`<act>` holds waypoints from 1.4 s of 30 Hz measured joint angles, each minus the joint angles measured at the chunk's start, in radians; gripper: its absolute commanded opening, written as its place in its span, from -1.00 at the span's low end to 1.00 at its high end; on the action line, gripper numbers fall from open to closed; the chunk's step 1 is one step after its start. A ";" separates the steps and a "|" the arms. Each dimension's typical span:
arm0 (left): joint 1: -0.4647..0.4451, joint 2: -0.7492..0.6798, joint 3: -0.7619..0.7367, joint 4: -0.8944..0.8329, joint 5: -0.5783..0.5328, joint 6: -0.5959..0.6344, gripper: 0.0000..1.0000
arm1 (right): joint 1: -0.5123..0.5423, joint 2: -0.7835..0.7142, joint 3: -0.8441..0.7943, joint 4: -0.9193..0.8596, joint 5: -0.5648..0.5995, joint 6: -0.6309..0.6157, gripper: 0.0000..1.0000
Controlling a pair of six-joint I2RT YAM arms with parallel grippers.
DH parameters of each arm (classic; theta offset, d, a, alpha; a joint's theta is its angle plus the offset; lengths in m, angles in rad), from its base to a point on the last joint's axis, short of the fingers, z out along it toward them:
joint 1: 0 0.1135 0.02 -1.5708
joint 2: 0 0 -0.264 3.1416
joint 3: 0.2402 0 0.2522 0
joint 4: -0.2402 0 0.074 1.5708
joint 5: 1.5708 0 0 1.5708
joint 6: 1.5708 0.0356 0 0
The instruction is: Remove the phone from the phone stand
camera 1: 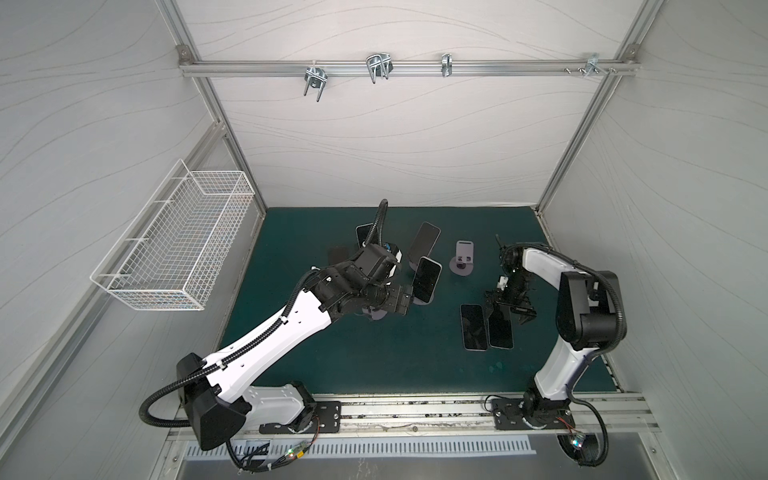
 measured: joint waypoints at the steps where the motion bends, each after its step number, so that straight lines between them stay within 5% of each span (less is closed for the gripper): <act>1: 0.000 -0.005 0.000 -0.001 0.000 0.000 0.92 | 0.000 -0.005 0.006 -0.006 0.000 0.003 0.98; 15: 0.000 -0.158 -0.037 -0.044 -0.051 -0.020 0.91 | 0.026 -0.149 0.111 -0.106 0.027 0.068 0.95; 23: 0.000 -0.296 -0.103 -0.112 -0.145 -0.047 0.91 | 0.186 -0.321 0.248 -0.158 -0.016 0.199 0.89; 33: 0.006 -0.194 -0.035 -0.142 -0.343 -0.117 0.93 | 0.388 -0.434 0.380 -0.097 -0.075 0.328 0.71; 42: 0.007 -0.119 -0.089 -0.090 -0.521 -0.300 0.98 | 0.506 -0.467 0.359 0.052 -0.161 0.294 0.56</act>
